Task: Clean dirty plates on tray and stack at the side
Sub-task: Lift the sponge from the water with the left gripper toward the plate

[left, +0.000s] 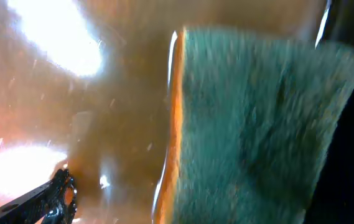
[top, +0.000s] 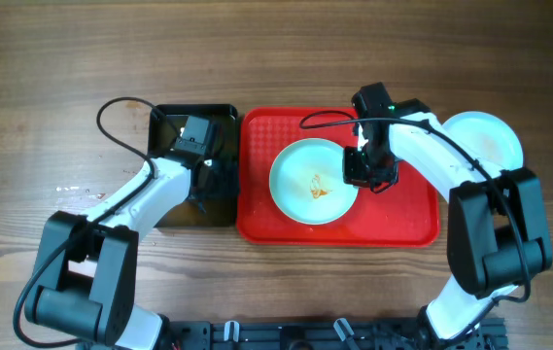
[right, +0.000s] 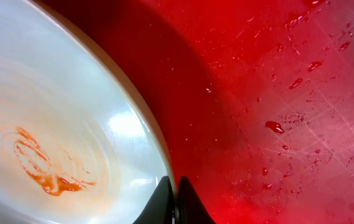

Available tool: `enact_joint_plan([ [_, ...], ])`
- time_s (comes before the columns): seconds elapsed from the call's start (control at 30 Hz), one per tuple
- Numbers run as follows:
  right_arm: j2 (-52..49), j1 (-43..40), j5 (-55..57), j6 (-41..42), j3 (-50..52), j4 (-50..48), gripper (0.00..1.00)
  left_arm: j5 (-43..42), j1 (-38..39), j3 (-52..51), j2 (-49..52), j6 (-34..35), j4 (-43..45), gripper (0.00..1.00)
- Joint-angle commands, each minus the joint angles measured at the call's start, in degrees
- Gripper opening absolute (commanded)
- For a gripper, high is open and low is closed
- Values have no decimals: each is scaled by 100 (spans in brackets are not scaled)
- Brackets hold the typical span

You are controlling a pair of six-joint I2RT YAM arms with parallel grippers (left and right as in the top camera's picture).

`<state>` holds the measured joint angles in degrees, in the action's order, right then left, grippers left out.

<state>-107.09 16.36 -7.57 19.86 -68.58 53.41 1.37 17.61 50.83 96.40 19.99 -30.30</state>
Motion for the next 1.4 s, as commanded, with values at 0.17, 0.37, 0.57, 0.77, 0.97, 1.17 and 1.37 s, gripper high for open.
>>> enact_joint_plan([
  [0.17,48,13,118,-17,74,-433,5,-330,55,9,-39,-4,557,100],
  [0.37,48,13,118,-17,79,-428,4,-514,55,9,-39,-7,577,99],
  [0.57,48,13,118,-17,83,-363,5,-586,55,9,-39,-7,769,30],
  [0.77,48,13,120,-24,83,-363,4,-584,55,9,-39,-7,804,4],
  [0.97,48,13,120,-33,83,-343,4,-273,48,20,-258,-7,804,4],
  [1.17,48,13,120,-31,83,-348,4,452,50,20,-1226,-7,804,4],
  [1.37,48,13,118,-31,83,-345,4,496,50,20,-1530,-7,782,4],
])
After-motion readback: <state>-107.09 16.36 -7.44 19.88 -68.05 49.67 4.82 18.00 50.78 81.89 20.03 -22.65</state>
